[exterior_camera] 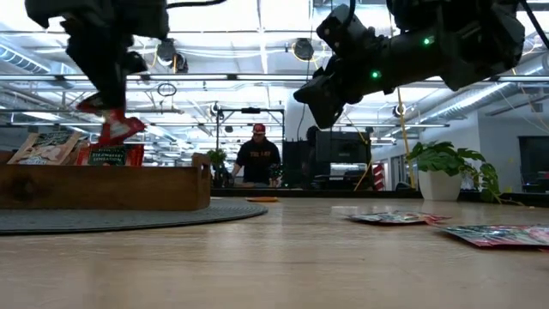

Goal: Pick & Place Tea
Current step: Put the red tea bag into the middle section of the wooden organizer

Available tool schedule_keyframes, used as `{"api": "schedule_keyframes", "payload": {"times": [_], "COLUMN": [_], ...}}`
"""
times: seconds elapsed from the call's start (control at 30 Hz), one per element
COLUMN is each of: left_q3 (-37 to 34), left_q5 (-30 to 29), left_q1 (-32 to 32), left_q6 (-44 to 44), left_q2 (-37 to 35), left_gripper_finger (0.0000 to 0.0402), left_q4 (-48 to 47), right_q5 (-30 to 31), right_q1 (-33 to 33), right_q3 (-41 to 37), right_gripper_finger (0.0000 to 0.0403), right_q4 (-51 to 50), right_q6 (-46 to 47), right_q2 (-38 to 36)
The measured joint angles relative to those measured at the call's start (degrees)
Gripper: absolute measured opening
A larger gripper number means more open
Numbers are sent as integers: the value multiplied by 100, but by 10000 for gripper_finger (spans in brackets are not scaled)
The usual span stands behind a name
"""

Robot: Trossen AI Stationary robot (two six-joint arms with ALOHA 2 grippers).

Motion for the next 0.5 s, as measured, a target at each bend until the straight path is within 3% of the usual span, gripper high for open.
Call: {"api": "schedule_keyframes", "payload": {"times": [0.5], "left_q3": [6], "left_q5": [166], "left_q1": [-85], "left_q6": [-17], "left_q2": [716], "left_gripper_finger": [3], "left_q4": [-521], "right_q5": [-20], "right_q1": [2], "right_q3": [0], "right_gripper_finger": [63], "right_q4": [-2], "right_q6": [2], "right_q2": [2]}}
